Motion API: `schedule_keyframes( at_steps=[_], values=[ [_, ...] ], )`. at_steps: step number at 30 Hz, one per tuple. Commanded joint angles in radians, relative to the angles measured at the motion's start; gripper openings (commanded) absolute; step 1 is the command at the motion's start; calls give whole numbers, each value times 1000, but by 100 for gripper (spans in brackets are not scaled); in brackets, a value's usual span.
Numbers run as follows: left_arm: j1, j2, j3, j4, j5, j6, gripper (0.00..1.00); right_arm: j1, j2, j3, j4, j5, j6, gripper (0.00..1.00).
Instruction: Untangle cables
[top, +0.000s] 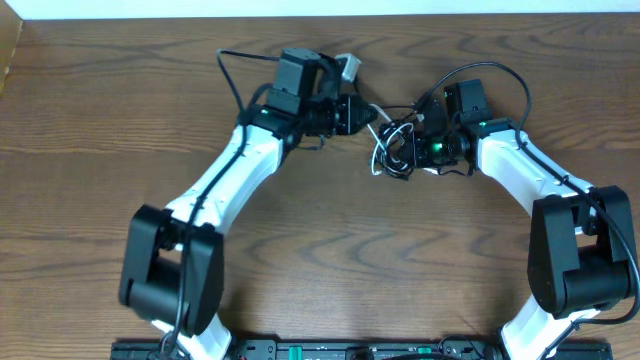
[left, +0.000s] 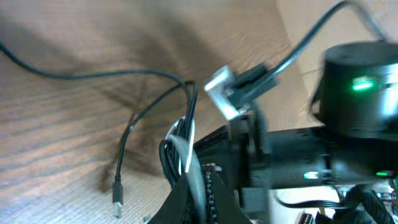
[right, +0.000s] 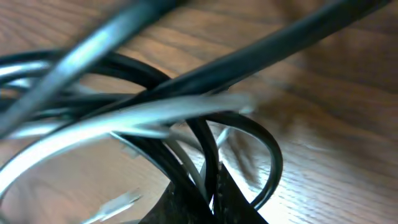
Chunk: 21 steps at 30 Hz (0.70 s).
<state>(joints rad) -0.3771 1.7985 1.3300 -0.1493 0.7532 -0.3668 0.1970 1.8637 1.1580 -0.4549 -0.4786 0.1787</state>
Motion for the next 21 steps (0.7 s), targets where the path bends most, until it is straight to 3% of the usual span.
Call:
schedule_keyframes(
  at_steps=[1,8,19,20,21],
  values=[
    [26,-144,32,28,-5,2,8,-1,4,-1,-9,108,7,8],
    [54,-330,32,35,-5,2,8,-1,4,-7,-9,120,7,12],
    [101,-483,32,35,-5,-15,8,0,4,-9,-20,164,7,16],
    [103,-492,32,35,-5,-32,7,0,4,-9,-20,167,7,20],
    [104,-502,32,35,-3,-50,7,0,4,-9,-20,167,7,31]
  ],
)
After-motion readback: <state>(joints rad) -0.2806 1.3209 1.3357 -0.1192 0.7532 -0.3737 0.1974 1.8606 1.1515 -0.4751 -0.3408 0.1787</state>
